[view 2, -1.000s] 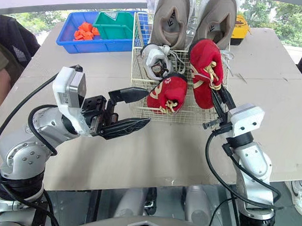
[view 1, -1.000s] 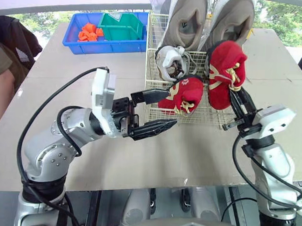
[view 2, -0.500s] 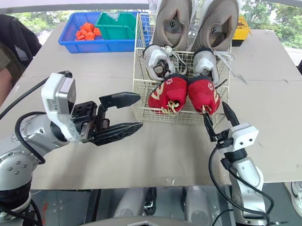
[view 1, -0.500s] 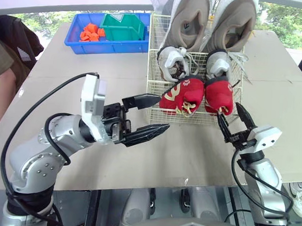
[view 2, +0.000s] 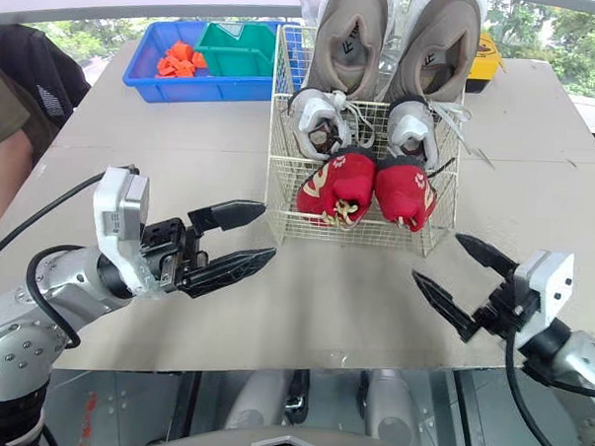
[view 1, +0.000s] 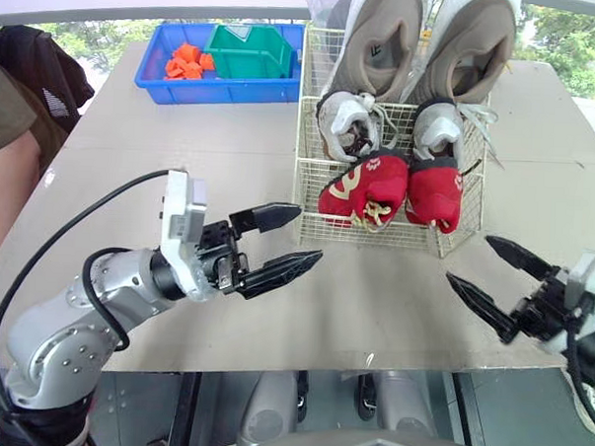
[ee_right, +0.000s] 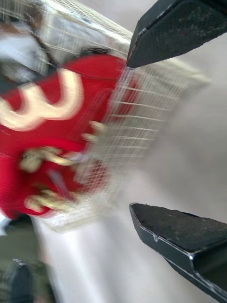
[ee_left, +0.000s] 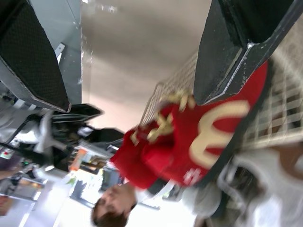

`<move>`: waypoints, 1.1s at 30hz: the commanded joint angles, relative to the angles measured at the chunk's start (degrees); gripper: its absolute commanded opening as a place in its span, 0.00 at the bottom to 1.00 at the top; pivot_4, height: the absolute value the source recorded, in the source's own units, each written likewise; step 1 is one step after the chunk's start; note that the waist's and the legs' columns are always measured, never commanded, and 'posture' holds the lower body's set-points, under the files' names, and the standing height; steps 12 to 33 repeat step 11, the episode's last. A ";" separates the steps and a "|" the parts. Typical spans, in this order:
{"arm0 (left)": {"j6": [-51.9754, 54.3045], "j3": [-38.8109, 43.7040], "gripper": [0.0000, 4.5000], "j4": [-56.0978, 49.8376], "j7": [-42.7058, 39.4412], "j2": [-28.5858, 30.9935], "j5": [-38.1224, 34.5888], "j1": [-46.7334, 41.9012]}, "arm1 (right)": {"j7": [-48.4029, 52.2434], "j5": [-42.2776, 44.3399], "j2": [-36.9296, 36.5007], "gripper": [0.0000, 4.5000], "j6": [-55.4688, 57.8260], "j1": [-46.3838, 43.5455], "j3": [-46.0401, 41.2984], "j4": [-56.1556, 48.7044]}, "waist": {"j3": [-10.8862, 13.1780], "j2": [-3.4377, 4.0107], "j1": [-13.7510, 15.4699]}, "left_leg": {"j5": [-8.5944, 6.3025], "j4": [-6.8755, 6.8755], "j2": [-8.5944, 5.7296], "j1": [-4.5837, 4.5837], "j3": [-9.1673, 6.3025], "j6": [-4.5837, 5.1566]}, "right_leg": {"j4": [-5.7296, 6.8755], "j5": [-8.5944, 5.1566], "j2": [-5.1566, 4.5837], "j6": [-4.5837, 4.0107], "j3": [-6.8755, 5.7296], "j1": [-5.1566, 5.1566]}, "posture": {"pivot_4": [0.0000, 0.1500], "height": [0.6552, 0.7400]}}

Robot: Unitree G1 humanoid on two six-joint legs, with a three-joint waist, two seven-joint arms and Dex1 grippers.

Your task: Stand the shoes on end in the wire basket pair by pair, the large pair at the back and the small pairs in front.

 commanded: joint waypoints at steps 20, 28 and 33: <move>-4.05 4.67 1.00 -1.39 -5.77 2.33 10.98 19.46 | 27.84 -9.76 -13.34 0.98 -5.86 -7.17 -8.56 29.68 | 0.04 0.08 0.22 | -0.22 -0.04 0.01 -0.11 -0.10 -0.17 | -0.31 0.01 -0.10 0.00 -0.16 -0.01 | 1.00 1.00; -4.05 4.67 1.00 -1.39 -5.77 2.33 10.98 19.46 | 27.84 -9.76 -13.34 0.98 -5.86 -7.17 -8.56 29.68 | 0.04 0.08 0.22 | -0.22 -0.04 0.01 -0.11 -0.10 -0.17 | -0.31 0.01 -0.10 0.00 -0.16 -0.01 | 1.00 1.00; -4.05 4.67 1.00 -1.39 -5.77 2.33 10.98 19.46 | 27.84 -9.76 -13.34 0.98 -5.86 -7.17 -8.56 29.68 | 0.04 0.08 0.22 | -0.22 -0.04 0.01 -0.11 -0.10 -0.17 | -0.31 0.01 -0.10 0.00 -0.16 -0.01 | 1.00 1.00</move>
